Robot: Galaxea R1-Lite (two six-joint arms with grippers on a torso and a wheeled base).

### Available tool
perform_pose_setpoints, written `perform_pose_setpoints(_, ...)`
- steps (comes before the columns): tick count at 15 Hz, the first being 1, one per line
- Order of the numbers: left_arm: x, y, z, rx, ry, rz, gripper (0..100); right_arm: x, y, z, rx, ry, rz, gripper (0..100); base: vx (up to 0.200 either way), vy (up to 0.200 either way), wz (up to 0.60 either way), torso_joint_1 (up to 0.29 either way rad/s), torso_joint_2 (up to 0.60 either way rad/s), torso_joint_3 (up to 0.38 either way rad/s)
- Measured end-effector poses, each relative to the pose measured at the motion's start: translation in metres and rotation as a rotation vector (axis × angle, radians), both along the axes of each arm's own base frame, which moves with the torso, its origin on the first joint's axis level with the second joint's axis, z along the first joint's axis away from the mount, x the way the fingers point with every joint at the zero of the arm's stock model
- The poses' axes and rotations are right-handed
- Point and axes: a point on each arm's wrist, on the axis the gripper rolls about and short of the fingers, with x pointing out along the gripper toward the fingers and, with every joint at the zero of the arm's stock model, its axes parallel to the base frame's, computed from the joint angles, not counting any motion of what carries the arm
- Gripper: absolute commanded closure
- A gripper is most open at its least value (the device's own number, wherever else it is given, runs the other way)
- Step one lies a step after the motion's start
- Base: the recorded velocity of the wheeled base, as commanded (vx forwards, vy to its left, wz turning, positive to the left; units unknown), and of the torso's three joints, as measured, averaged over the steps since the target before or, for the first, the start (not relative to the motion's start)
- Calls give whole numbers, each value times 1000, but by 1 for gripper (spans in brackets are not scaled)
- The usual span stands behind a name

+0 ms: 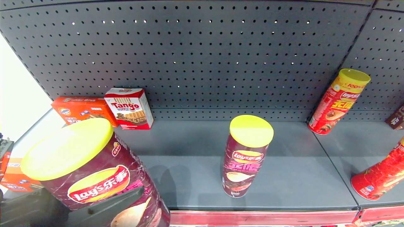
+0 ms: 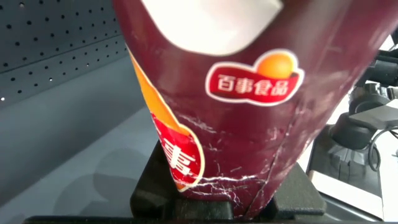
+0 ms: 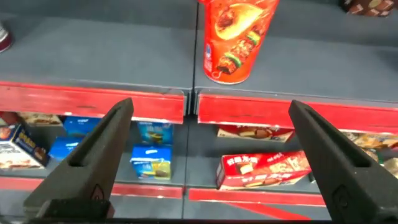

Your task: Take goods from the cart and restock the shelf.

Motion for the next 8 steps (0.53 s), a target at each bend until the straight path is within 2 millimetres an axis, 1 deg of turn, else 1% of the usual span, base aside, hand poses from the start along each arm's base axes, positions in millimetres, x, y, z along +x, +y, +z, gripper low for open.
perform_pose_setpoints(1,0,-1,2,-2,-9,-4,100,1,0,-3,44,3,-21,0,0,0,0,0,0,0)
perform_pose_setpoints(4,-2,0,3,-5,-7,-9,100,2,-1,-5,48,5,-24,0,0,0,0,0,0,0)
perform_pose_setpoints(7,2,-2,15,-17,-25,-6,100,2,-1,-6,48,7,-24,0,0,0,0,0,0,0)
perform_pose_setpoints(8,6,-4,22,-17,-25,-4,100,2,-1,-6,48,7,-24,0,0,0,0,0,0,0)
